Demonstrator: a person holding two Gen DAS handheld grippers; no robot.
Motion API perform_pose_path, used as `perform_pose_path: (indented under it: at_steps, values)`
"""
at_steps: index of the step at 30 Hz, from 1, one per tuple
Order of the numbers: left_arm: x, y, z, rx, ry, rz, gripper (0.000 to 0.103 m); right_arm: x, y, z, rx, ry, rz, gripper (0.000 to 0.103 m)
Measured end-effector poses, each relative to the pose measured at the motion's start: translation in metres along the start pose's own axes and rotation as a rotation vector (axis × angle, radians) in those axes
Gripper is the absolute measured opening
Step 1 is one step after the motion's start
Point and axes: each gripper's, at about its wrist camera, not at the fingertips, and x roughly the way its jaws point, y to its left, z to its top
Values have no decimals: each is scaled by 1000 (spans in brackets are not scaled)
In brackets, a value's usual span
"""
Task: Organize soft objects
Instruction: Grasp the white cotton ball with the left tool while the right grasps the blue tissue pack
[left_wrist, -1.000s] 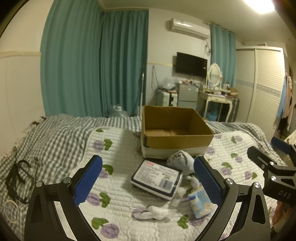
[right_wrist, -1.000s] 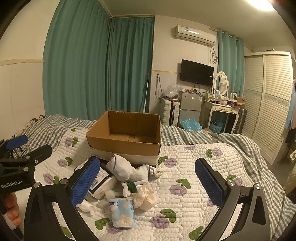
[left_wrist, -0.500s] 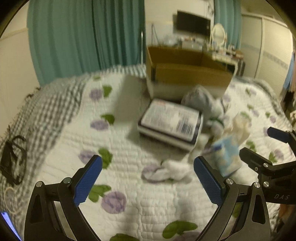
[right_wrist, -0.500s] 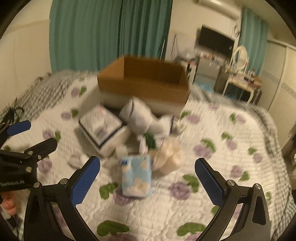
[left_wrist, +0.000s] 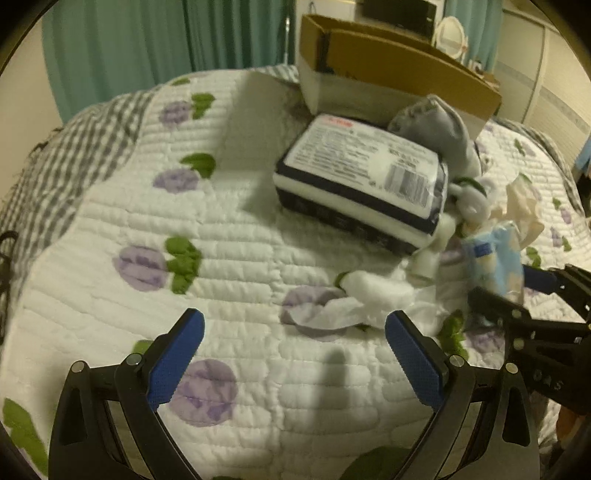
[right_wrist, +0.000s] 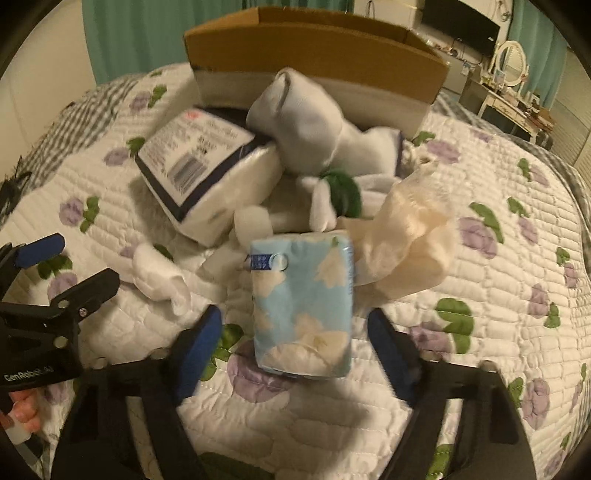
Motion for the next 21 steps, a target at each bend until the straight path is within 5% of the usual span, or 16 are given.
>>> perform_pose_path:
  at_steps: [1, 11, 16, 17, 21]
  values:
    - [2, -3, 0, 5, 8, -17, 100, 2, 0, 0, -4, 10, -3, 49]
    - [27, -34, 4, 84, 46, -85, 99, -18, -17, 4, 73, -36, 3, 49]
    - [34, -31, 5, 83, 58, -103, 68, -19, -15, 6, 71, -38, 5, 49]
    - [30, -30, 4, 87, 50, -117, 47, -20, -15, 6, 70, -40, 4, 49]
    - [22, -27, 1, 89, 43, -137, 42, -24, -14, 5, 63, -52, 2, 49]
